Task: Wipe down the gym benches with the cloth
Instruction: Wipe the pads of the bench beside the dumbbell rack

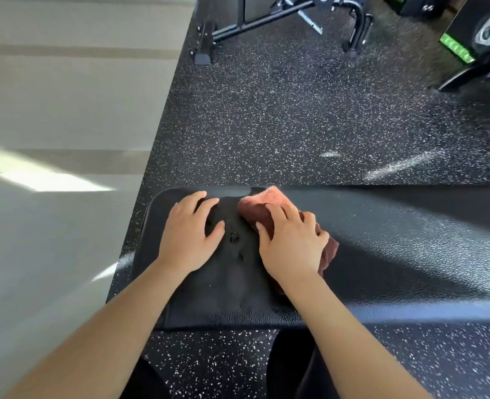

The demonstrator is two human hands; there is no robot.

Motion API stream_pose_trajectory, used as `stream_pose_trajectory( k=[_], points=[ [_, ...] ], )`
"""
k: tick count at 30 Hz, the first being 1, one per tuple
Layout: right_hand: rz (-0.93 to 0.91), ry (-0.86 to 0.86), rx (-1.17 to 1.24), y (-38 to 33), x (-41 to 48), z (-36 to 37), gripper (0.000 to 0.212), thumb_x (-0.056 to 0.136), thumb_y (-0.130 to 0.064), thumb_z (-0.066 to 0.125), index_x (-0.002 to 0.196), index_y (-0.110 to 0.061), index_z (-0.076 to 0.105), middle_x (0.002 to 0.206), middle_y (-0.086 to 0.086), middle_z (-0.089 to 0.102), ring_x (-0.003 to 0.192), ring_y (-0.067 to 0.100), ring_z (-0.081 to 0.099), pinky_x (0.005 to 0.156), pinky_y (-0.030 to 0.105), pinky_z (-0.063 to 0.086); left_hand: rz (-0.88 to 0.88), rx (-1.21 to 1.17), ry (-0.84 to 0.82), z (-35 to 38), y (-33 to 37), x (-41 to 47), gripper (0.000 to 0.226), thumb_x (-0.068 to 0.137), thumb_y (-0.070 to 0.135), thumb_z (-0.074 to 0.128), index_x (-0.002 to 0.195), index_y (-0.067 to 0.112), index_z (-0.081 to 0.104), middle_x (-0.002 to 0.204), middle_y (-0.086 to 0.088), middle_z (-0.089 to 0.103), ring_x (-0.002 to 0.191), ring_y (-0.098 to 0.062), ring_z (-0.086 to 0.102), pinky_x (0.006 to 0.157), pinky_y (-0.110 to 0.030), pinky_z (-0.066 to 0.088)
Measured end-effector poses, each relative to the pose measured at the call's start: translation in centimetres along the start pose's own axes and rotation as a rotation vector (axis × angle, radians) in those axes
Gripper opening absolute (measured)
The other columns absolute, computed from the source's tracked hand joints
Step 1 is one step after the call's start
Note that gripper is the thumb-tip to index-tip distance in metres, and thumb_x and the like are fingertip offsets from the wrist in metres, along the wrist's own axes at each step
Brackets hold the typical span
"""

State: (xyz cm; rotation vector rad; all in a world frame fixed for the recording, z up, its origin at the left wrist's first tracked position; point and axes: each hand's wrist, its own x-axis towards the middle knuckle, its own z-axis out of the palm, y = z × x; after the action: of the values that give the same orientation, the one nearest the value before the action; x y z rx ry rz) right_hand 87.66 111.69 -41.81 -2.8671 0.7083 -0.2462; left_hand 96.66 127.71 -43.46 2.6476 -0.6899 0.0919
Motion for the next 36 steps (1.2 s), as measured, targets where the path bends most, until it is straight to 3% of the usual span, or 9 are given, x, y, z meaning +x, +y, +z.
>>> stream_pose_trajectory(
  k=[5, 14, 27, 32, 36],
  points=[
    [0.038, -0.031, -0.006, -1.3, 3.5, 0.4, 0.04, 0.09, -0.048, 0.042, 0.128, -0.037, 0.043, 0.133, -0.008, 0.046, 0.112, 0.029, 0.04, 0.083, 0.047, 0.035, -0.019, -0.017, 0.035, 0.1, -0.1, 0.2, 0.045, 0.082, 0.039, 0.058, 0.123, 0.02, 0.056, 0.134, -0.004, 0.049, 0.125, -0.023, 0.043, 0.107, -0.038, 0.032],
    [0.024, -0.132, 0.001, -2.9, 9.0, 1.0, 0.031, 0.087, -0.048, 0.04, 0.11, -0.028, 0.047, 0.116, 0.0, 0.053, 0.112, 0.031, 0.037, 0.081, 0.049, 0.027, -0.045, -0.027, 0.037, 0.0, -0.1, 0.4, 0.045, 0.08, 0.044, 0.054, 0.122, 0.025, 0.055, 0.135, 0.002, 0.047, 0.126, -0.019, 0.041, 0.105, -0.041, 0.035],
    [-0.112, -0.028, -0.03, -1.4, -0.5, 0.5, 0.039, 0.088, -0.051, 0.041, 0.123, -0.034, 0.045, 0.13, -0.008, 0.049, 0.11, 0.029, 0.04, 0.081, 0.048, 0.035, -0.024, -0.073, -0.012, -1.0, -0.6, -1.3, 0.043, 0.087, 0.035, 0.056, 0.126, 0.018, 0.055, 0.14, -0.003, 0.045, 0.131, -0.02, 0.039, 0.111, -0.036, 0.029],
    [-0.111, -0.031, -0.058, -3.2, 2.3, 1.2, 0.052, 0.085, -0.066, 0.033, 0.13, -0.041, 0.041, 0.137, -0.01, 0.044, 0.11, 0.029, 0.039, 0.081, 0.047, 0.034, -0.018, -0.099, 0.005, -1.7, -3.0, -3.4, 0.044, 0.087, 0.039, 0.055, 0.128, 0.023, 0.053, 0.142, 0.002, 0.043, 0.131, -0.016, 0.037, 0.107, -0.03, 0.031],
    [-0.137, -0.042, -0.056, -5.0, 5.0, 1.7, 0.045, 0.086, -0.063, 0.037, 0.125, -0.041, 0.046, 0.132, -0.009, 0.049, 0.111, 0.029, 0.04, 0.081, 0.045, 0.032, -0.013, -0.109, 0.026, -1.3, -3.2, -3.4, 0.045, 0.087, 0.041, 0.053, 0.129, 0.024, 0.052, 0.143, 0.004, 0.041, 0.13, -0.015, 0.038, 0.105, -0.033, 0.038]
  ],
)
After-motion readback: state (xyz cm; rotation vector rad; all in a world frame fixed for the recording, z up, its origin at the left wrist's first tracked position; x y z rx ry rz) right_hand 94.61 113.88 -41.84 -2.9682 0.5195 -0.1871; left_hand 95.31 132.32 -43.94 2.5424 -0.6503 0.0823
